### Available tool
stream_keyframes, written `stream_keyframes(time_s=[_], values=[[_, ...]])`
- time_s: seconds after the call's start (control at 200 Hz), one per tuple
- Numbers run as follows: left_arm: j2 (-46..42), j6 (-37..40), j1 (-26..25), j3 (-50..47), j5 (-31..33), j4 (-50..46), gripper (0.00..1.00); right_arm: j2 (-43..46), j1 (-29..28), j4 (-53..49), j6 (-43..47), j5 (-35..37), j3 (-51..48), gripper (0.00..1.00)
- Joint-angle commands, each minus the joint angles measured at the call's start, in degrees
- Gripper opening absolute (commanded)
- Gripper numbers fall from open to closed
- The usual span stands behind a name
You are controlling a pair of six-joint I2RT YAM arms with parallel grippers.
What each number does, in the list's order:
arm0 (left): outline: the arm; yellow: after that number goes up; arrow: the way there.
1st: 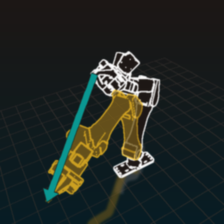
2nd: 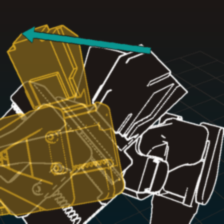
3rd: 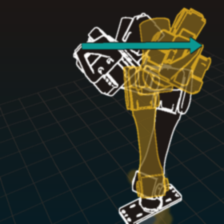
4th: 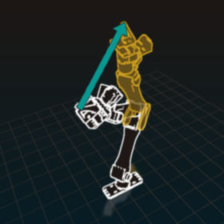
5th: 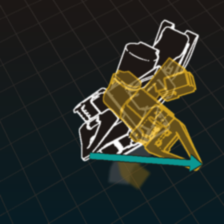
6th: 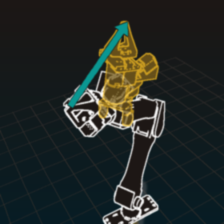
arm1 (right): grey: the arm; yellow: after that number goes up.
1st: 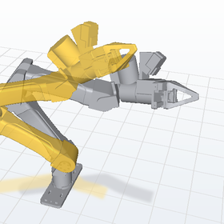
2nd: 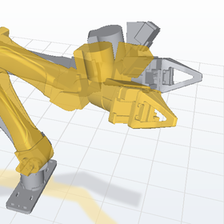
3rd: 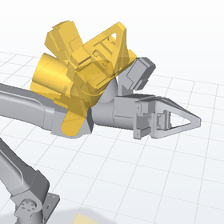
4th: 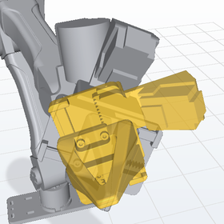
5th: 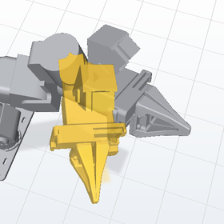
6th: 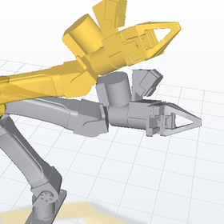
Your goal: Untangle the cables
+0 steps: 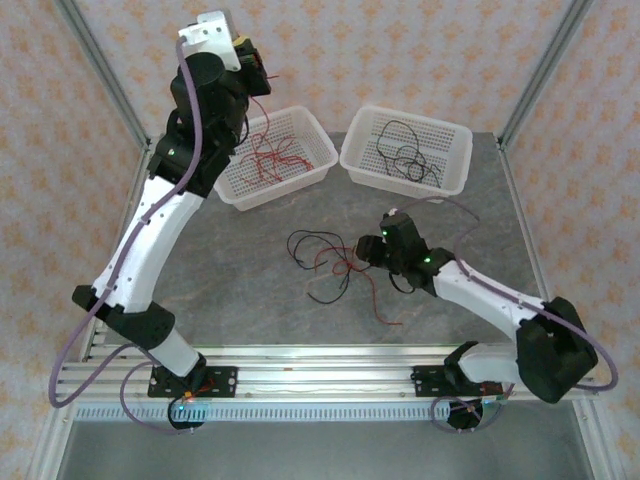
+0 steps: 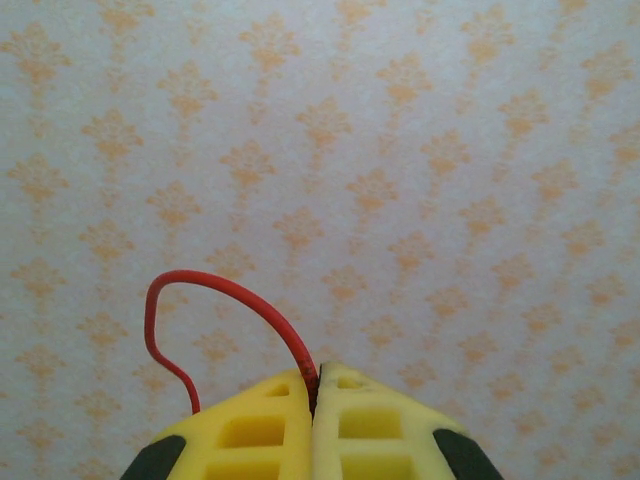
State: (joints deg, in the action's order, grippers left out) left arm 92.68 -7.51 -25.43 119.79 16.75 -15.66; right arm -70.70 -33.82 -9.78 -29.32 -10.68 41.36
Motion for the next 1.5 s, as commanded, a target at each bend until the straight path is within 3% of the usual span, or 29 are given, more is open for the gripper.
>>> stream_keyframes(time_s=[0.0, 0.505, 1.116, 1.491], values=[[2.08, 2.84, 1.91, -1.37, -1.55, 6.37, 0.00, 2.77, -0.01, -3.72, 0.03, 2.12, -0.33, 0.47], [6.52, 2.00, 4.57, -10.09, -2.59, 14.92, 0.00, 14.64, -0.01, -8.69, -2.06, 3.19, -5.68, 0.47], [14.39, -6.88, 8.12, -30.53, -7.85, 24.13, 0.00, 13.64, -0.01, -9.56, -1.84, 2.99, -3.80, 0.48], [25.48, -10.36, 8.20, -29.85, -7.46, 23.40, 0.00, 13.83, -0.06, -9.69, -2.94, 2.26, -2.86, 0.48]])
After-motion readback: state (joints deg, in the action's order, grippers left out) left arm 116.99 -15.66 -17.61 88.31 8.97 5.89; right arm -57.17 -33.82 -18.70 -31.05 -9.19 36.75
